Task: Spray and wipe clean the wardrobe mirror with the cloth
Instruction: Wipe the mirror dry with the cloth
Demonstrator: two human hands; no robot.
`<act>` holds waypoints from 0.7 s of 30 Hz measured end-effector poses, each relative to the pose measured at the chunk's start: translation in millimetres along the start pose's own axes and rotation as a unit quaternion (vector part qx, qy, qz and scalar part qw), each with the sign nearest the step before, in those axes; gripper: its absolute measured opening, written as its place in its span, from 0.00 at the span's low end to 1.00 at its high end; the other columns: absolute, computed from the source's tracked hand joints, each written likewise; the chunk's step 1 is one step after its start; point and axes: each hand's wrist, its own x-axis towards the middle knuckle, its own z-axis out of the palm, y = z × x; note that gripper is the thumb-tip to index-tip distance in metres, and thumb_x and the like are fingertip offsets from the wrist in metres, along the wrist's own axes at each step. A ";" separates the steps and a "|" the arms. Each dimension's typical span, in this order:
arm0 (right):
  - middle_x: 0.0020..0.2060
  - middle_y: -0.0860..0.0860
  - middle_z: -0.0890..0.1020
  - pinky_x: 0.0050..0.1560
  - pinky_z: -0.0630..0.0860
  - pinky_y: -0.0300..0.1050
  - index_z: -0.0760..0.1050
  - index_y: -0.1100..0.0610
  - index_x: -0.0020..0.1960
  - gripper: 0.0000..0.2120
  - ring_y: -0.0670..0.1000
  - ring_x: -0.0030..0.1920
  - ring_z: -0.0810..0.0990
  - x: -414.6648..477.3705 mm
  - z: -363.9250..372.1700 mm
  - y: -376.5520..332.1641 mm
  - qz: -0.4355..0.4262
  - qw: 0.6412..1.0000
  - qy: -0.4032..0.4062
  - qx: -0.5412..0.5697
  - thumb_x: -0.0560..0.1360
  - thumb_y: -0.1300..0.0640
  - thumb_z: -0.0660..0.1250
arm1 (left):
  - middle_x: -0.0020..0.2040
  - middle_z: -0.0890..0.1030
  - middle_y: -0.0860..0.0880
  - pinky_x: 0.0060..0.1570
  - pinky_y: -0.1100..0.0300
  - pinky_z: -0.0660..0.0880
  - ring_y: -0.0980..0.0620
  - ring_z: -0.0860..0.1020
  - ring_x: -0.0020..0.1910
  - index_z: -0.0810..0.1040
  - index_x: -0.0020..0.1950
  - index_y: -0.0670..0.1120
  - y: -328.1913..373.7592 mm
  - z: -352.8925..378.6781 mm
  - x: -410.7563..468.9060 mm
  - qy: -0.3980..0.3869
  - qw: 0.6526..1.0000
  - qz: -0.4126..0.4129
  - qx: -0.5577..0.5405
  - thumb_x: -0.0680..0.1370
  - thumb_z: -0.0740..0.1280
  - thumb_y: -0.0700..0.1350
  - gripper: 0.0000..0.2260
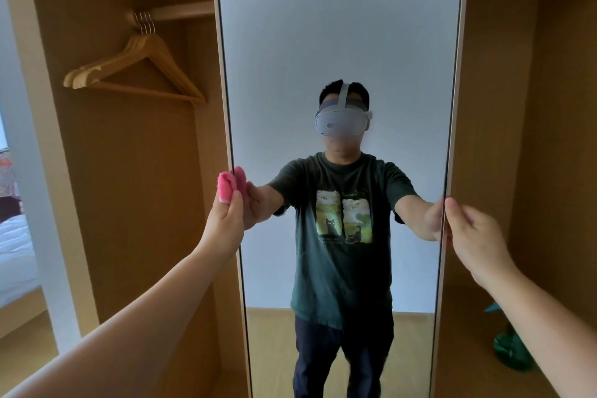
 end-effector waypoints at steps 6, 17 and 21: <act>0.35 0.42 0.80 0.41 0.73 0.42 0.75 0.46 0.35 0.19 0.42 0.39 0.77 -6.9 1.4 1.9 0.014 1.000 -0.007 -0.001 0.82 0.48 0.56 | 0.53 0.73 0.66 0.53 0.67 0.67 0.64 0.72 0.54 0.62 0.74 0.55 -11.9 -2.3 -4.8 -0.006 1.000 -0.008 0.010 0.84 0.50 0.53 0.19; 0.37 0.47 0.79 0.44 0.72 0.46 0.76 0.50 0.43 0.15 0.45 0.40 0.76 -15.4 4.3 8.0 0.042 0.999 -0.011 -0.012 0.82 0.47 0.56 | 0.55 0.67 0.75 0.54 0.67 0.65 0.66 0.67 0.60 0.56 0.67 0.70 -25.6 -2.4 -18.9 -0.021 0.999 -0.028 -0.003 0.84 0.49 0.53 0.14; 0.41 0.53 0.80 0.49 0.75 0.50 0.78 0.57 0.49 0.18 0.50 0.43 0.77 -22.9 5.5 16.6 0.054 0.998 -0.028 -0.022 0.82 0.46 0.55 | 0.62 0.67 0.67 0.59 0.61 0.64 0.62 0.65 0.64 0.56 0.75 0.62 -36.7 -2.5 -23.1 -0.019 0.999 -0.033 -0.004 0.84 0.49 0.54 0.18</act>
